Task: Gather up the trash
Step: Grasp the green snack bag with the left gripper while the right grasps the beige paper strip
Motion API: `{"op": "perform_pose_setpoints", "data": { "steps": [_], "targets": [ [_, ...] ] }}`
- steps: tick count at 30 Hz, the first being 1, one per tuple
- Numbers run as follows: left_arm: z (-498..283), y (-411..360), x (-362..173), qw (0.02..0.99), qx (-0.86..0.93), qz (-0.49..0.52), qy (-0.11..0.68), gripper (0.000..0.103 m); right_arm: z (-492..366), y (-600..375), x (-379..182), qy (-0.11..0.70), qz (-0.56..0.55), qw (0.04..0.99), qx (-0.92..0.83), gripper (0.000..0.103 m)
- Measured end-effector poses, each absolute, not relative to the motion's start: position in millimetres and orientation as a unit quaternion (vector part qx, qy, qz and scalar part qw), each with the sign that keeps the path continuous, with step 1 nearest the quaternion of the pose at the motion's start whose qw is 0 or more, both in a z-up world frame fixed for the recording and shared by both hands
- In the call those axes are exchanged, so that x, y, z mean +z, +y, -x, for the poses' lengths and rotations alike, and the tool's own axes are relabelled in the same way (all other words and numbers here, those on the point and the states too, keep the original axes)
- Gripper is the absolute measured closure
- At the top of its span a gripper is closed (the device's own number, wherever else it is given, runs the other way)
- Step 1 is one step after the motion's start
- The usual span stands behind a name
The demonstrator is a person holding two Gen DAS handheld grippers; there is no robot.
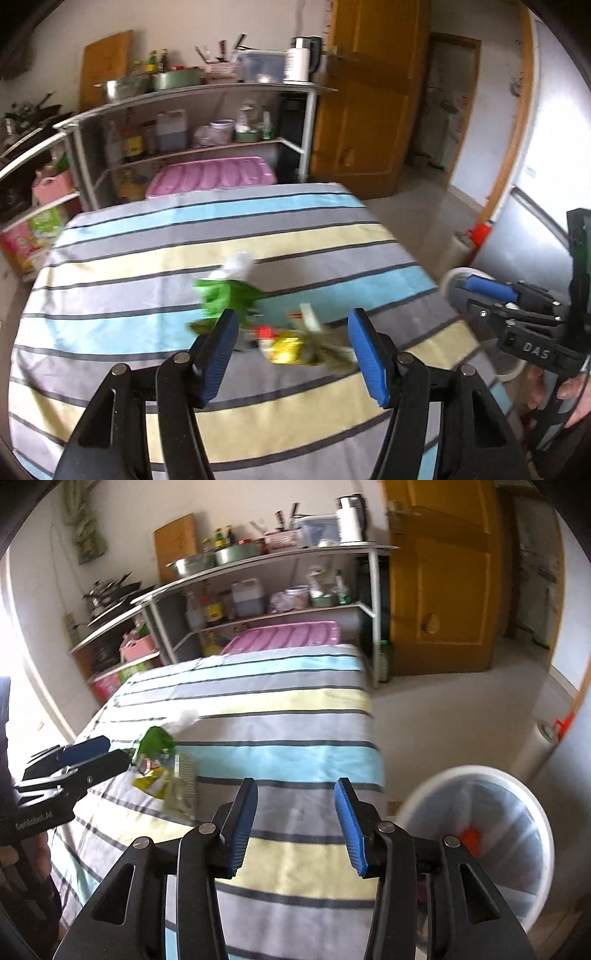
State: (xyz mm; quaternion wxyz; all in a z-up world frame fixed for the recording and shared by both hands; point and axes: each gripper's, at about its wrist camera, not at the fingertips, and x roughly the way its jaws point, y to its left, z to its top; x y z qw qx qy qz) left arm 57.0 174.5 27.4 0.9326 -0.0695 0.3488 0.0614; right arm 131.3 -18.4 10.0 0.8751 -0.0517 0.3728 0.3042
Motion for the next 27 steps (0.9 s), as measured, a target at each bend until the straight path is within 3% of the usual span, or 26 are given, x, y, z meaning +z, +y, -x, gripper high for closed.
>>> {"op": "perform_pose_setpoints", "data": {
  "steps": [12,27],
  "targets": [
    [-53.3,232.1,12.5,0.921,0.08,0.114,0.363,0.038,-131.5,57.8,-7.5,0.395,0.093,0.835,0.372,0.058],
    [-83.6,244.1,-10.4,0.91,0.059,0.132,0.39,0.037,-140.6,92.0,-34.0,0.433,0.122,0.8,0.397,0.058]
  ]
}}
